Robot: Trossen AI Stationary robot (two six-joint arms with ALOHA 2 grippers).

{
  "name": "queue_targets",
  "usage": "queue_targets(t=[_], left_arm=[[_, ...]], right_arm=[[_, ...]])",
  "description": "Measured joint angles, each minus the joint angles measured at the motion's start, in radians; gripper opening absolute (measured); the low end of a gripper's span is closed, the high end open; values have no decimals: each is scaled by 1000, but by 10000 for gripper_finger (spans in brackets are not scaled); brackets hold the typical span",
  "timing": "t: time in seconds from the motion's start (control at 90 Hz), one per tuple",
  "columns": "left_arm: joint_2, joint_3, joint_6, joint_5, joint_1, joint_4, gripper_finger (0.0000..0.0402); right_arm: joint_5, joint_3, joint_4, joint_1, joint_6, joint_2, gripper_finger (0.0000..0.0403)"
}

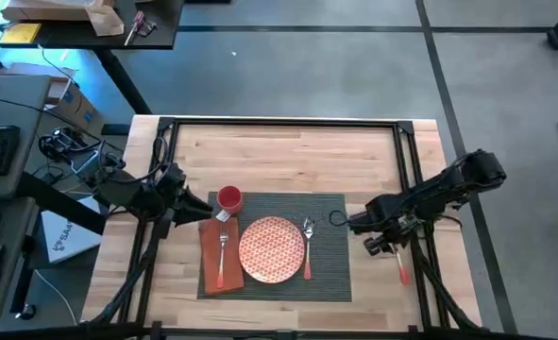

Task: Set table place
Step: Put the orange table knife to the right side of the orange spoon on the gray tablemat, then put the orange table knife on the gray tablemat to the right of the orange spoon

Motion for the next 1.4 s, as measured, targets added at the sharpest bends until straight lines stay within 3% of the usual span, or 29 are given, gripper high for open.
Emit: queue_targets(t=[0.244,0.511,0.622,0.744,0.978,1.267,1.4], left_arm=[[0,0,-63,-7,41,0,99],[0,0,-78,-6,50,27,99],[0,0,-73,-6,50,38,99],[0,0,-62,-4,50,45,99],[0,0,-59,12,50,45,99],[0,0,-59,36,49,44,99],[0,0,-57,42,49,45,99]], right_arm=[[-60,-131,239,-2,54,-6,139],[-125,-192,549,15,156,-8,17],[-74,-190,720,34,236,-8,6],[55,-178,878,64,240,-6,1],[221,-92,873,130,236,-5,1],[215,-3,871,170,239,-4,1],[287,32,881,153,262,-6,1]])
